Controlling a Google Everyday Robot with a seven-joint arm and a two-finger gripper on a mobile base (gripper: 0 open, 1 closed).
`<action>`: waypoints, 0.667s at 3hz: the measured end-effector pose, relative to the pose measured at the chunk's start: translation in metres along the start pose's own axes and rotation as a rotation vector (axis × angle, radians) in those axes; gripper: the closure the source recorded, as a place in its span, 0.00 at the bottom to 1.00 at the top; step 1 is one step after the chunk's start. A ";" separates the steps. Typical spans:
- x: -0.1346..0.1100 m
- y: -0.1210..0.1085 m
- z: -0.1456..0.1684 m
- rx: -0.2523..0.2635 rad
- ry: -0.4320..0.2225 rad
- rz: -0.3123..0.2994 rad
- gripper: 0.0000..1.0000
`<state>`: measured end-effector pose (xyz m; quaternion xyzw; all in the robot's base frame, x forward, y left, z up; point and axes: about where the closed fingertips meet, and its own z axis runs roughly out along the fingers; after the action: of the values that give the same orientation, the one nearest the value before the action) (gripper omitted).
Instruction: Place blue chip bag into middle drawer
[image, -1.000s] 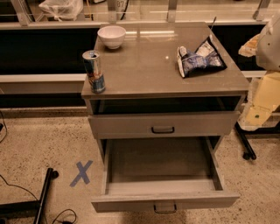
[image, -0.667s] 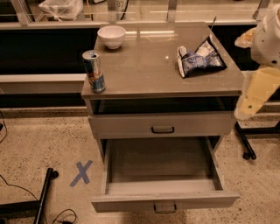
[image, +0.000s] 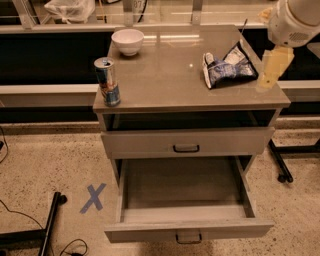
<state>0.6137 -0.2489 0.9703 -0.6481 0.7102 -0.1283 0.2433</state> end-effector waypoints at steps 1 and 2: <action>-0.005 -0.059 0.035 0.041 0.024 -0.080 0.00; -0.020 -0.087 0.071 0.026 0.032 -0.153 0.07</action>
Offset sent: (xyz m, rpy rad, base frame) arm 0.1737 0.0340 -0.0246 -0.1657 -0.0198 0.1894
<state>0.7254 -0.2309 0.9569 -0.6950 0.6608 -0.1662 0.2297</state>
